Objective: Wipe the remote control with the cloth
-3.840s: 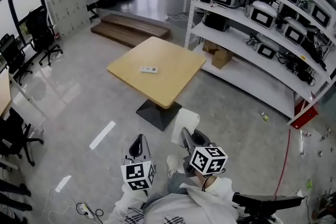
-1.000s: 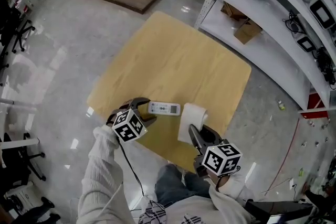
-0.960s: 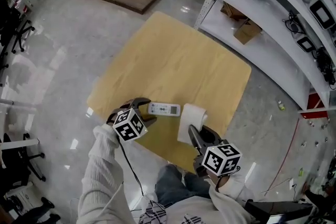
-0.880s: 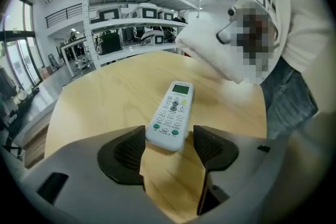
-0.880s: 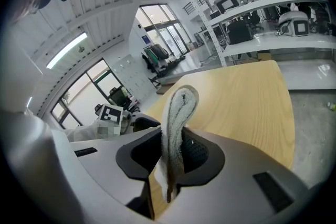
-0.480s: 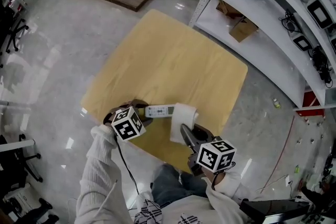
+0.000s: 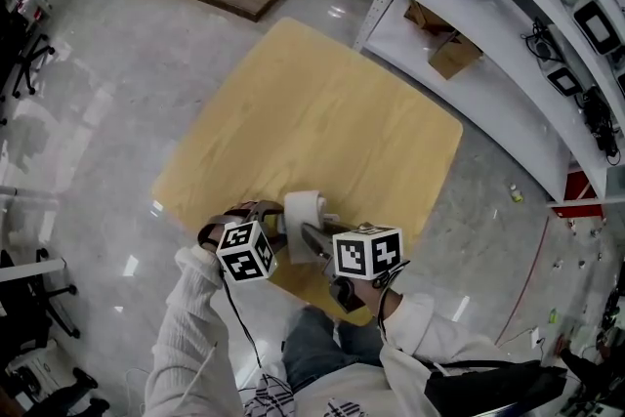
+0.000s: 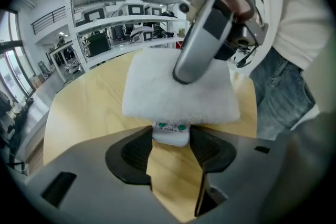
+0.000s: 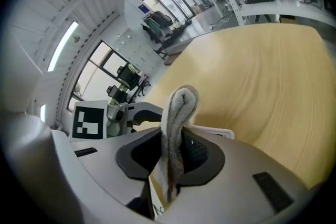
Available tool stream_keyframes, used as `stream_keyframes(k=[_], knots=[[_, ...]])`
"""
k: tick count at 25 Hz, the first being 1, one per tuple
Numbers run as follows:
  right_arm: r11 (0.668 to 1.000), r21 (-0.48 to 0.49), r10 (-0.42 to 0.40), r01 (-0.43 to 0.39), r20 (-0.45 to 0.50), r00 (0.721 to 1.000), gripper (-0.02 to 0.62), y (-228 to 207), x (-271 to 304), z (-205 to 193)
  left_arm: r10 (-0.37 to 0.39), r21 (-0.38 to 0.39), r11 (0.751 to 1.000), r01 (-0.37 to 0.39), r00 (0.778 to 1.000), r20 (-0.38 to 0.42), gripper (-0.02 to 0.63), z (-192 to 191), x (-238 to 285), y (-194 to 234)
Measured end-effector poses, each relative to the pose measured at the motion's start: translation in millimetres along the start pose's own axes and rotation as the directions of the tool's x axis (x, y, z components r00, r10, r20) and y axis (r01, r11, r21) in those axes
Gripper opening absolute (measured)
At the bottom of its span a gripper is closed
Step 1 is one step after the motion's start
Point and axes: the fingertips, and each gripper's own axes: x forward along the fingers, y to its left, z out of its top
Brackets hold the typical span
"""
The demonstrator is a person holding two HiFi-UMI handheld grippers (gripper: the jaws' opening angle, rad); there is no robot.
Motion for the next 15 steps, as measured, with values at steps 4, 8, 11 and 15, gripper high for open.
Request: stream_keyframes(k=[4,8,11,15], knots=[[0.998,0.037,-0.056,0.057,-0.018,0.998,0.089,-4.8,6.2,-0.1,-0.037,-0.023,0.999,0.037,0.999,-0.001,0.225,-1.7,1.5,-2.3],[0.992,0.073,-0.1,0.1,-0.004,0.995,0.089,-21.8,-5.8,1.7,-0.059,-0.022,0.998,0.059,0.998,-0.018,0.224,-1.5,2.6,-3.3],[0.985,0.11,-0.133,0.132,0.004,0.991,0.089,-40.5,-19.5,-1.8,-0.063,-0.025,0.998,0.063,0.998,-0.023,0.225,-2.9,2.3,-4.2],[0.971,0.145,-0.197,0.191,0.029,0.98,0.089,-68.1,-45.6,-7.2,-0.059,-0.028,0.998,0.058,0.998,-0.024,0.225,-4.3,2.1,-4.4]])
